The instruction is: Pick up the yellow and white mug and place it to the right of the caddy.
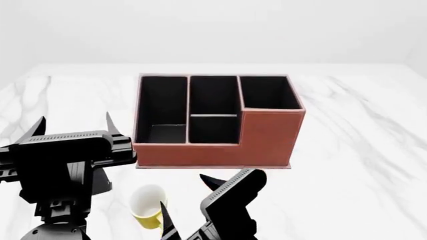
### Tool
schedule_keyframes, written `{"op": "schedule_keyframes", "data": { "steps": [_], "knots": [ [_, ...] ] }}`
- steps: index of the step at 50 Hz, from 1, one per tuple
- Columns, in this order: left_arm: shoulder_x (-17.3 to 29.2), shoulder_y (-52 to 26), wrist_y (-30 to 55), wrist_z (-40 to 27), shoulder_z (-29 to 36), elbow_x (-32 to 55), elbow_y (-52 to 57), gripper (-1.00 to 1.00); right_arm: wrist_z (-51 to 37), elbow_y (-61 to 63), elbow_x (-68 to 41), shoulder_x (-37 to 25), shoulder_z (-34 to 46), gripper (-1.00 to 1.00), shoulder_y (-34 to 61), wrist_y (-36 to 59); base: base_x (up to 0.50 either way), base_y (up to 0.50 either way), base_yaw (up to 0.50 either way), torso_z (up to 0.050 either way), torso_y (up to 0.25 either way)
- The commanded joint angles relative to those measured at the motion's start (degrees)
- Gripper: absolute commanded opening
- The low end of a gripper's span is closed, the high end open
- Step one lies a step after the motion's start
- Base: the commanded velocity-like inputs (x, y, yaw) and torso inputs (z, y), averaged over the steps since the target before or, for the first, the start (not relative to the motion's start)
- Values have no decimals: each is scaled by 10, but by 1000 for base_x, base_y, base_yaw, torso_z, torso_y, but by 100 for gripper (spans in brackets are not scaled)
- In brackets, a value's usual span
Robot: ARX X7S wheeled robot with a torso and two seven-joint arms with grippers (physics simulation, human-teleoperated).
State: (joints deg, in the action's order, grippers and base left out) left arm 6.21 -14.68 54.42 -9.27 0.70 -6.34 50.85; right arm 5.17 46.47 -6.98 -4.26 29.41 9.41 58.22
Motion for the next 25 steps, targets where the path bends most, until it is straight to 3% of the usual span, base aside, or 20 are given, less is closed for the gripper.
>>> {"op": "schedule_keyframes", "data": {
  "steps": [1, 25],
  "knots": [
    [1, 0, -4, -2, 1, 4, -4, 100, -6, -13, -8, 4, 27, 100, -11, 2, 0, 0, 0, 0, 0],
    [8, 0, -6, -12, 4, 17, -6, 100, 12, -17, -53, -10, 57, 100, -16, 16, 0, 0, 0, 0, 0]
  ]
}}
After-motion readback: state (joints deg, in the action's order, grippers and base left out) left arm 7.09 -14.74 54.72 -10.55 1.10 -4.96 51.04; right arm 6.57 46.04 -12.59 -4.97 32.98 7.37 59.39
